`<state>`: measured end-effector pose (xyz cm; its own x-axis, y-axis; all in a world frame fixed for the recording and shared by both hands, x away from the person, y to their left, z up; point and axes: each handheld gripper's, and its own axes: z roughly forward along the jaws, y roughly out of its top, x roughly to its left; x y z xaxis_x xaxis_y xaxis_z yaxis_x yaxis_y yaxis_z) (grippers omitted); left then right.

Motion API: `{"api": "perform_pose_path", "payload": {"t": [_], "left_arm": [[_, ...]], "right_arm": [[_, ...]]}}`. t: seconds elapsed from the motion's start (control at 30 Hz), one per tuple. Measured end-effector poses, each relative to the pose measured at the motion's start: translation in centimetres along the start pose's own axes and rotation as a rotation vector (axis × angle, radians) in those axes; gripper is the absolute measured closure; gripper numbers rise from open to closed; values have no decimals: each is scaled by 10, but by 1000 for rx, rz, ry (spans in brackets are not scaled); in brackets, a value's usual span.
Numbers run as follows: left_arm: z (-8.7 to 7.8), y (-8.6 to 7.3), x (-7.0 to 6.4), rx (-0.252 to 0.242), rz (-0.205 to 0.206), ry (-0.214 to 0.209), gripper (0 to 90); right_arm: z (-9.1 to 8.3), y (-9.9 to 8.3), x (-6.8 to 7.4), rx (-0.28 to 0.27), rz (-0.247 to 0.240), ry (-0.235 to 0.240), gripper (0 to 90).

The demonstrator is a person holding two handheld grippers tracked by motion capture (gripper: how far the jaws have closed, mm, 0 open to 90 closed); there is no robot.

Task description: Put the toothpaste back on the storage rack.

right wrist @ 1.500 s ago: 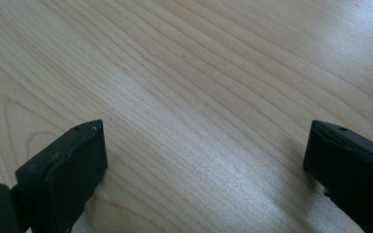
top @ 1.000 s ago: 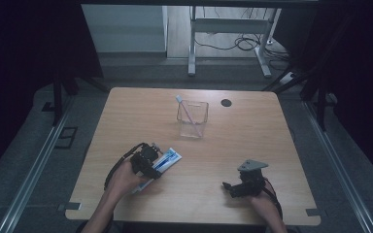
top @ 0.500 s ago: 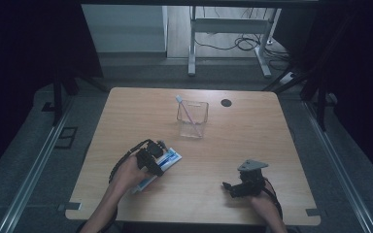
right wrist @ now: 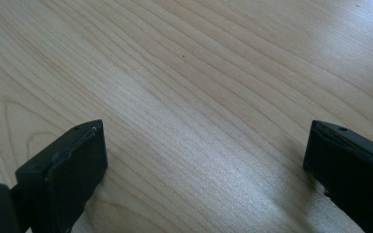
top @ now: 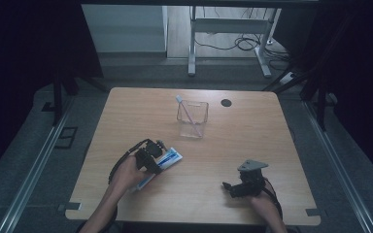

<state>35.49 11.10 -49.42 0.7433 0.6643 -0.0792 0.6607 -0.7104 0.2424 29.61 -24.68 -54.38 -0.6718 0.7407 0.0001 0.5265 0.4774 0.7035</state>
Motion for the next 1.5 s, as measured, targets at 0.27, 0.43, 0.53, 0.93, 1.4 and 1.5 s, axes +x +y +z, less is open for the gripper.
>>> {"api": "perform_pose_path", "payload": {"t": [0.27, 0.43, 0.53, 0.93, 1.4, 1.5], "left_arm": [[-3, -7, 4, -59, -10, -25, 733], [-5, -7, 3, -91, -8, -24, 738], [-8, -7, 2, -116, -7, -29, 739], [-30, -3, 3, -250, 1, -57, 739], [-62, 13, -1, -405, 37, -29, 738], [-68, 17, -2, -442, 34, -21, 738]], "right_arm": [[0, 0, 0, 1, 0, 1, 18], [0, 0, 0, 1, 1, 0, 18], [0, 0, 0, 1, 1, 0, 18], [0, 0, 0, 1, -1, 1, 18], [0, 0, 0, -2, -5, -1, 18], [0, 0, 0, -2, -5, -1, 18]]}}
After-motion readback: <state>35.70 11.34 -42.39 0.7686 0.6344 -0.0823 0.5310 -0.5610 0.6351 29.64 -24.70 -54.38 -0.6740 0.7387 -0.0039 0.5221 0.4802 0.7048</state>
